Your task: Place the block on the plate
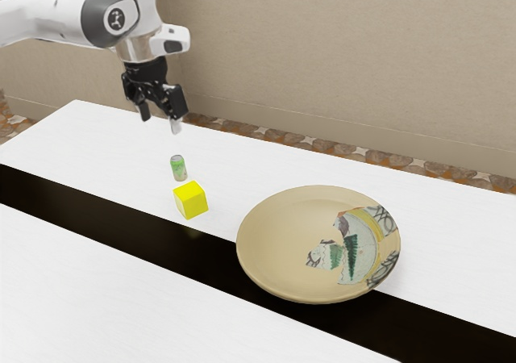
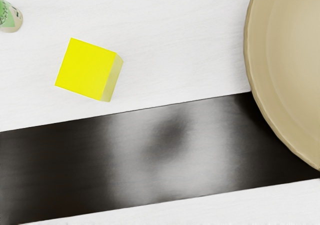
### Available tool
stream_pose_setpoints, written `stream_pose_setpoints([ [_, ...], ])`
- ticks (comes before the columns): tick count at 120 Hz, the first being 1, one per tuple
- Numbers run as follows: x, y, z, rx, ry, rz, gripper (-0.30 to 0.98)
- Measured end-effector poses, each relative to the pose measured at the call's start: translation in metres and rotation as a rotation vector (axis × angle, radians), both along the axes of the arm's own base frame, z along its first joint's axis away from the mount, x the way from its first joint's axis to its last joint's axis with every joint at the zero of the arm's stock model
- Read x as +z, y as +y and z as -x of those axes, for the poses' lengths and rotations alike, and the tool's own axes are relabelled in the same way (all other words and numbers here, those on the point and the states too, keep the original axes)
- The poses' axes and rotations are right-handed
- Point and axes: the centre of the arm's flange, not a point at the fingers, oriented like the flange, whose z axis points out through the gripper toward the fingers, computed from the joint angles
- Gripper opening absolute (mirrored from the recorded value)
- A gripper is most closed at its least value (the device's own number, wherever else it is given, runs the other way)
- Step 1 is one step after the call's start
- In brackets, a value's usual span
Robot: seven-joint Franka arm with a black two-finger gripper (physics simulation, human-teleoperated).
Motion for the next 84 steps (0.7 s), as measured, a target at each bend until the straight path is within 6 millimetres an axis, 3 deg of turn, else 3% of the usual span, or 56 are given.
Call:
stream_pose_setpoints([
  [11, 0.0, 0.001, 0.0, -0.013, 0.004, -0.003, 0.69],
  [17, -0.013, 0.002, -0.006, -0.017, 0.017, -0.005, 0.69],
  [26, -0.044, 0.014, -0.021, -0.01, 0.038, -0.009, 0.69],
  [47, -0.122, 0.063, -0.045, 0.01, 0.056, 0.01, 0.69],
  [60, -0.167, 0.072, -0.051, -0.012, 0.054, 0.017, 0.69],
  [70, -0.195, 0.079, -0.059, -0.04, 0.033, 0.018, 0.69],
  [84, -0.219, 0.098, -0.067, -0.084, -0.002, 0.017, 0.69],
])
